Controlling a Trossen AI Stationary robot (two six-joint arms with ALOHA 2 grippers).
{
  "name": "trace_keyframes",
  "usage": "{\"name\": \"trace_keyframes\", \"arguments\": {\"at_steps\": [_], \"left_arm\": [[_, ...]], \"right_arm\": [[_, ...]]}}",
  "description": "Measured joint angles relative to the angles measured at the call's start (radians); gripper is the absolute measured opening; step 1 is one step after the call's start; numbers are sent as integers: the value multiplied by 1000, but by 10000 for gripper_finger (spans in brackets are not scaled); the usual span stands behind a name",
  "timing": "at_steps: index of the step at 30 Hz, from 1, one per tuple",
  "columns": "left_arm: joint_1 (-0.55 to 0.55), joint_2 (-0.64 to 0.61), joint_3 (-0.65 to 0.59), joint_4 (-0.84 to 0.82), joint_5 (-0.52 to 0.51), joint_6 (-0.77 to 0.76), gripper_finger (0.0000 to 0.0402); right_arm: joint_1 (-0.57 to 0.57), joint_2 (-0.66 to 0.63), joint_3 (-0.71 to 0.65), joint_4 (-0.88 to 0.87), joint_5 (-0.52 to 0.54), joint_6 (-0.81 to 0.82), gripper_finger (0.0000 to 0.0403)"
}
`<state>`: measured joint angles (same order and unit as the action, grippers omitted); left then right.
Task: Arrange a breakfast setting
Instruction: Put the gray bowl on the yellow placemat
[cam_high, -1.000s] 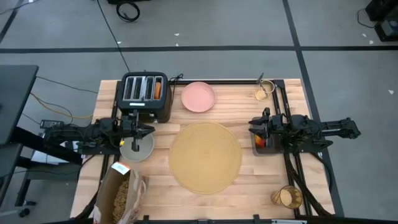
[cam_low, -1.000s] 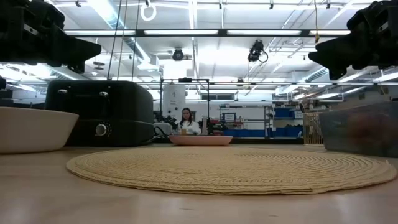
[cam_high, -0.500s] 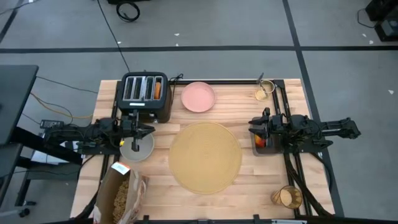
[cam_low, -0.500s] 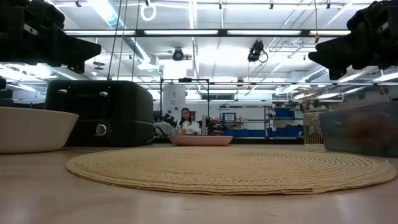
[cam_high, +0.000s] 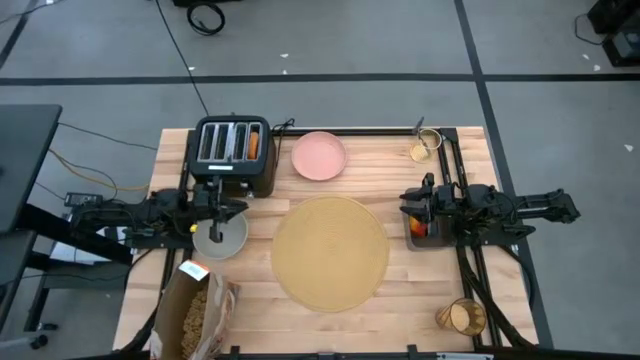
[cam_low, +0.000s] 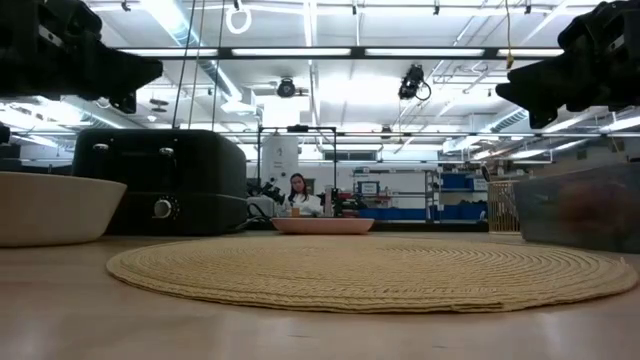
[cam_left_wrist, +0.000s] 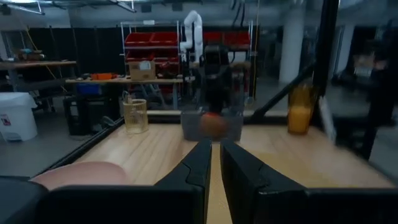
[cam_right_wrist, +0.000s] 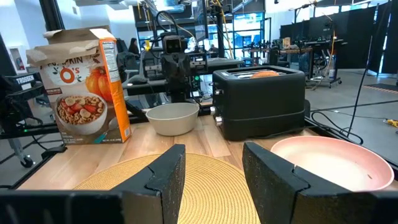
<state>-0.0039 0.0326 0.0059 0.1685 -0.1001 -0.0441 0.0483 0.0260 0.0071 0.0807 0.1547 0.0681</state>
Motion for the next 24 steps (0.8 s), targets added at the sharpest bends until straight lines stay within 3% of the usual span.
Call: {"name": "trace_keyframes", "arguments": {"at_steps": [4, 8, 15, 20, 24], "left_arm": [[0, 0, 0, 64, 0, -200, 43], [0, 0, 0, 75, -25, -249, 43], [0, 0, 1, 210, -34, -437, 41], [-1, 54, 87, 215, -25, -459, 24], [-1, 191, 202, 179, 9, -403, 11]], "right_arm": [[0, 0, 0, 1, 0, -13, 168], [0, 0, 0, 27, 32, -85, 168], [0, 0, 0, 299, 24, 15, 168], [0, 0, 0, 491, 146, 5, 168], [0, 0, 1, 529, 275, 26, 168]]}}
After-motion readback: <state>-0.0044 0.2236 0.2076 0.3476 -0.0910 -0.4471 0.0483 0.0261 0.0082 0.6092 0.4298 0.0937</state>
